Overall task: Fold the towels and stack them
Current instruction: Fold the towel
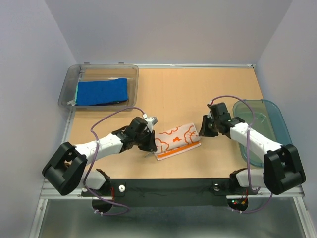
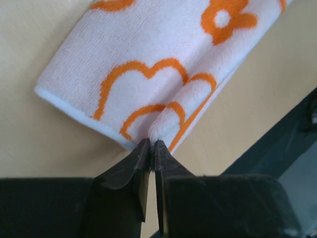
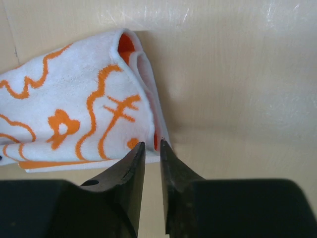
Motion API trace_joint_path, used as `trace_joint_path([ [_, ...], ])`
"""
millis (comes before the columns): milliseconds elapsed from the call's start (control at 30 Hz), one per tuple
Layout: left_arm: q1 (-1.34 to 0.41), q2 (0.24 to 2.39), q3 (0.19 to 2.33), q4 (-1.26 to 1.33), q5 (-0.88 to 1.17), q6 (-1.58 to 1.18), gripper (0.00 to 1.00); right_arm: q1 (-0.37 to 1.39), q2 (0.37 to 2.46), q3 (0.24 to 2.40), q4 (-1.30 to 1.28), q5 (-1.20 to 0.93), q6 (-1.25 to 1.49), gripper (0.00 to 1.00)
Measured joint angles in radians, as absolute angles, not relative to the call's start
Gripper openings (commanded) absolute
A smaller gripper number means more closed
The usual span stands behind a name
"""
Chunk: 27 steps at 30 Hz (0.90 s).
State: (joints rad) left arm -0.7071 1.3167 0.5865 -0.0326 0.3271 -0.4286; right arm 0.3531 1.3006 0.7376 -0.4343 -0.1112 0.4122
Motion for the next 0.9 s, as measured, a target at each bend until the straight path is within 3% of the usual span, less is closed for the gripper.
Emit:
trace_joint_path([
  [67,-0.715,1.288,0.571,-0.035,0.339,-0.450,0.53,0.353,1.275,0.738,-0.436,-0.123,0.416,0.36],
  [167,-0.726,1.198,0.553,-0.068,0.350,-0.488,0.61,0.348,1.216,0.738,-0.440,-0.150,0.419,0.38],
  [433,-0.736,1.028,0.626,-0.131,0.292,-0.558,0.64,0.364,1.125,0.827,-0.445,-0.227,0.431,0.37],
  [733,-0.778,1.239,0.649,-0.067,0.240,-0.616,0.52,0.444,1.279,0.806,-0.336,-0.225,0.483,0.34],
  [900,-0.880,1.326,0.594,-0.014,0.245,-0.675,0.21,0.445,1.295,0.664,-0.276,-0.220,0.532,0.33],
])
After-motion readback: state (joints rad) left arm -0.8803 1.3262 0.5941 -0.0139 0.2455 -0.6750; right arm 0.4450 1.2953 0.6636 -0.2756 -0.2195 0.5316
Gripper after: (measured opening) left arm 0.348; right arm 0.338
